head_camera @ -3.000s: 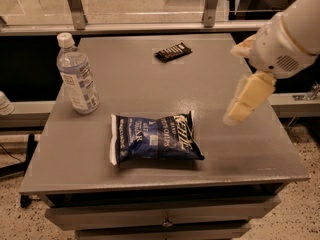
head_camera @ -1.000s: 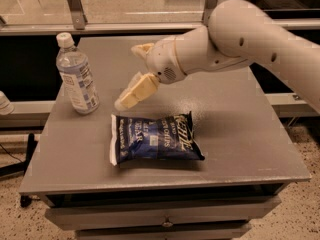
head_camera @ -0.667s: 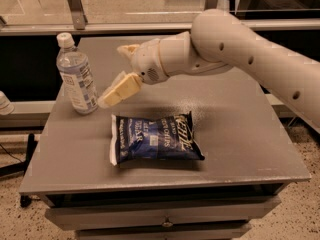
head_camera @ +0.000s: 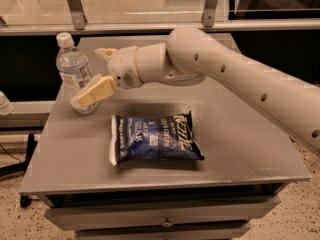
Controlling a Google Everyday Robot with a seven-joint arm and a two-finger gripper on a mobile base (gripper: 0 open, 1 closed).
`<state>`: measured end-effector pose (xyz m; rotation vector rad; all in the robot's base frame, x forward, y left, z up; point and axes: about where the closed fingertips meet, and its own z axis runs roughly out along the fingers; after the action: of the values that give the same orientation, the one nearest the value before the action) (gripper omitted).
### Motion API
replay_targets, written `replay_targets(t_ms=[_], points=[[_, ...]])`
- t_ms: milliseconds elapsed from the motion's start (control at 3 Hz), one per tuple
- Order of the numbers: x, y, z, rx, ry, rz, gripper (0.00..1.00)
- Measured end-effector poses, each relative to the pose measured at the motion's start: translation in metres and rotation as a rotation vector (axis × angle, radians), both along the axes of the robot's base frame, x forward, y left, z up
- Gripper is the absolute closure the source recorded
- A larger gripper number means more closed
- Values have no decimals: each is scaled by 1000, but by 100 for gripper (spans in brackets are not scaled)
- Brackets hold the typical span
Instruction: Pick blue plastic bottle
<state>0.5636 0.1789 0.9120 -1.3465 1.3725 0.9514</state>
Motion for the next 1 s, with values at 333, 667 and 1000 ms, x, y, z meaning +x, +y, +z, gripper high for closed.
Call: replay_targets(t_ms=[333, 667, 1000], points=[[-3, 23, -4, 48, 19, 19, 18], [-5, 32, -6, 73, 29, 20, 40], [-6, 28, -5, 81, 32, 4, 64]])
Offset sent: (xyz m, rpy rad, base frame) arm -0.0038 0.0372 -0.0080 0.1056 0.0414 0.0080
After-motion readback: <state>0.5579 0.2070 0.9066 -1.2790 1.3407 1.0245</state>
